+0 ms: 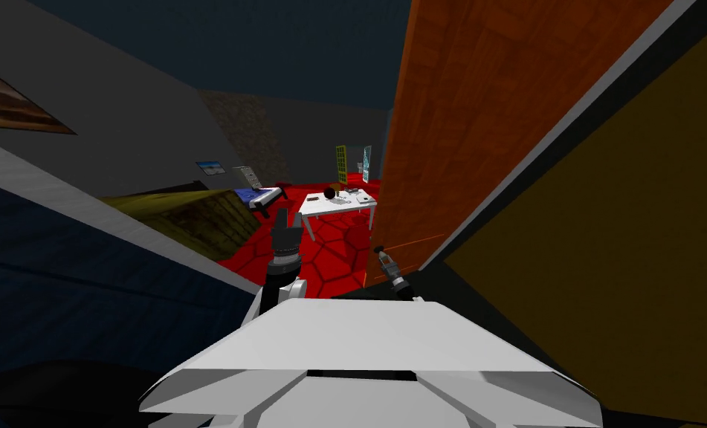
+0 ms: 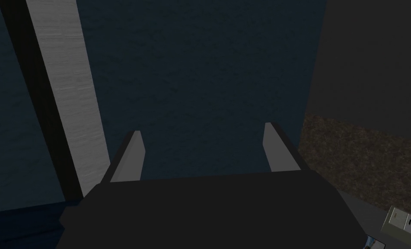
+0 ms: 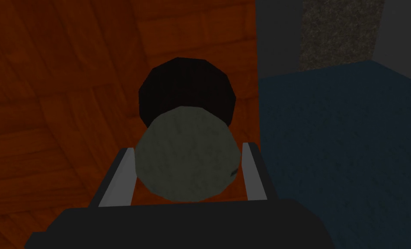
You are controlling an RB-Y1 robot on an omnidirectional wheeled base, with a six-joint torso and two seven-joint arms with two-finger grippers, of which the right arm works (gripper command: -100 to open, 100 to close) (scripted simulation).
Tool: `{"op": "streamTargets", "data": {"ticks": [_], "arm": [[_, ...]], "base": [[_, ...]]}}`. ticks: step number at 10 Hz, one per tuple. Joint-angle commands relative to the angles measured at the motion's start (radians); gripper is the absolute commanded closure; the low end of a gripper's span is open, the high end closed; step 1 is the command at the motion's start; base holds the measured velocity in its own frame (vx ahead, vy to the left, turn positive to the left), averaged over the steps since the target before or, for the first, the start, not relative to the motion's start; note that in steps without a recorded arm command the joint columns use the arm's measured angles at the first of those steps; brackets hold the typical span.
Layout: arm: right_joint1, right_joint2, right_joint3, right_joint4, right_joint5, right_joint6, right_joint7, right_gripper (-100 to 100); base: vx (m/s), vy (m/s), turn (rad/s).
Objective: Pull the door open
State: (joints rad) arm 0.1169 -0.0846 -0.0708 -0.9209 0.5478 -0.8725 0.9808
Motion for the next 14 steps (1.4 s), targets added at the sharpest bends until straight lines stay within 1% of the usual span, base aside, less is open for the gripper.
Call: {"op": "streamTargets", "data": {"ticks": [1,7,8,11,12,14], "arm": [[-0.005,-0.004,0.002,-0.007,-0.018,0.002,-0.036,100],[0.005,-0.012,0.022,-0.022,-0.106,0.009,-0.193,100],[0.005,-0.012,0.022,-0.022,-0.106,0.009,-0.201,100],[0.011,-0.017,0.033,-0.030,-0.158,0.014,-0.292,100],[0.011,-0.017,0.033,-0.030,-0.158,0.014,-0.299,100],[0.015,-0.020,0.041,-0.035,-0.199,0.018,-0.361,100]], "base": [[-0.024,-0.030,0.116],[-0.036,-0.043,0.163],[-0.030,-0.028,0.063],[-0.041,-0.036,0.164],[-0.031,-0.034,0.071],[-0.040,-0.027,0.152]]}}
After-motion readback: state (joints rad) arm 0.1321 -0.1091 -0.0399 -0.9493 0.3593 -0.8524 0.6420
